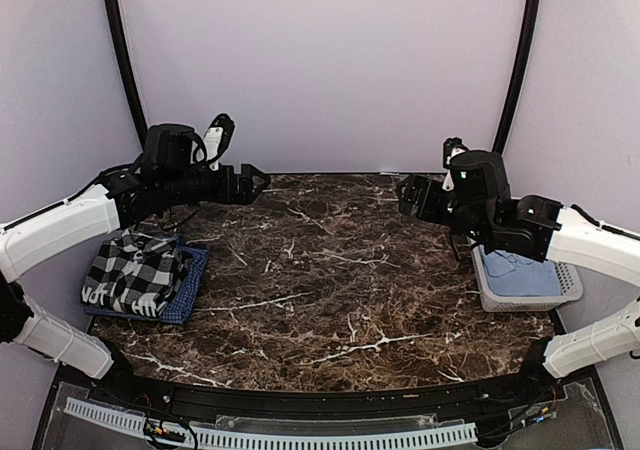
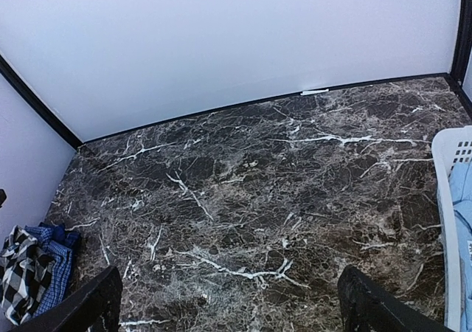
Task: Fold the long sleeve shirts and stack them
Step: Reset both arms
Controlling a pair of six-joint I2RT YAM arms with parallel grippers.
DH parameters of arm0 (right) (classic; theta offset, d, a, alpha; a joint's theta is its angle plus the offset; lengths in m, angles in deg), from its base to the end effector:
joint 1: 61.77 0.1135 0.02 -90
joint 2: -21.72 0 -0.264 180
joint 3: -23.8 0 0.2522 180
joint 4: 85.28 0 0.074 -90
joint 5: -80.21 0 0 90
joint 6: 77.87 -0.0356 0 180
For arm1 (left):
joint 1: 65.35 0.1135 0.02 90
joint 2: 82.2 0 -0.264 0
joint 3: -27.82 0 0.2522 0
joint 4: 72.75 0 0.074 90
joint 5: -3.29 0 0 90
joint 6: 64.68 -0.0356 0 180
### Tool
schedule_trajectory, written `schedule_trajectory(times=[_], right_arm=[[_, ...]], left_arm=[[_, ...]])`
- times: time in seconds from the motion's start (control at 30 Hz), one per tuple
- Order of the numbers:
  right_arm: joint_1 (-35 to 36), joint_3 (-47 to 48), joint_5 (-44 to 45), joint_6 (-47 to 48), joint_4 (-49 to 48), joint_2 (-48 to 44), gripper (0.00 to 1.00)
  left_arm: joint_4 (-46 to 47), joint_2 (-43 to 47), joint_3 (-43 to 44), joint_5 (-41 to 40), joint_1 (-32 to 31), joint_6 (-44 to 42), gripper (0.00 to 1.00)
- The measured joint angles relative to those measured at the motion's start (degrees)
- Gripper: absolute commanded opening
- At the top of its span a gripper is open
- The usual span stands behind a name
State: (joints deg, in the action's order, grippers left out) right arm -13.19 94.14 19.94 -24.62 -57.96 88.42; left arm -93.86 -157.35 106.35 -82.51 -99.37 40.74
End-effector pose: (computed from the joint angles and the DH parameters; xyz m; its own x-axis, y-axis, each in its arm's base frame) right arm 0.1875 0.1858 0.3298 -0.4227 0.3062 -0.8530 -0.1220 0.9134 0.3884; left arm 0.2542 -0.1747 0.3502 -0.4071 -0.0452 -0.9123 0.5265 0.8045 -0.2748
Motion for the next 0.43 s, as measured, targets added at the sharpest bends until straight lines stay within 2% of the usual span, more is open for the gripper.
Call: schedule_trajectory(times=[0.43], right_arm=[[0.00, 0.00, 0.13, -0.50, 0.28, -0.11, 0.99]], left_arm=[[0.00, -0.07, 0.00, 0.74, 0.00, -0.04, 0.99]])
